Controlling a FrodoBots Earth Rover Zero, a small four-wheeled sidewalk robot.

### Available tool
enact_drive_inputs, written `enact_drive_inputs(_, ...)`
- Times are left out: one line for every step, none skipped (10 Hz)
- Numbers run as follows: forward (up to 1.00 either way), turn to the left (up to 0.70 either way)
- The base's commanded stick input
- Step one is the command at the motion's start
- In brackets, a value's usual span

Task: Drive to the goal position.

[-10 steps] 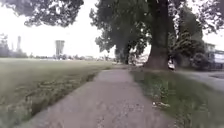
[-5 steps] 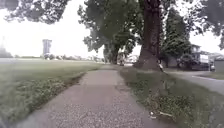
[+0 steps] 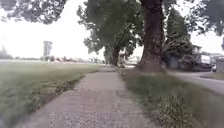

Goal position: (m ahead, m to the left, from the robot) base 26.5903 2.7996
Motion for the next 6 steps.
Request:
enact_drive_inputs(0.7, 0.0)
enact_drive_inputs(0.7, 0.0)
enact_drive_inputs(0.7, 0.0)
enact_drive_inputs(0.7, 0.0)
enact_drive_inputs(0.7, 0.0)
enact_drive_inputs(0.7, 0.0)
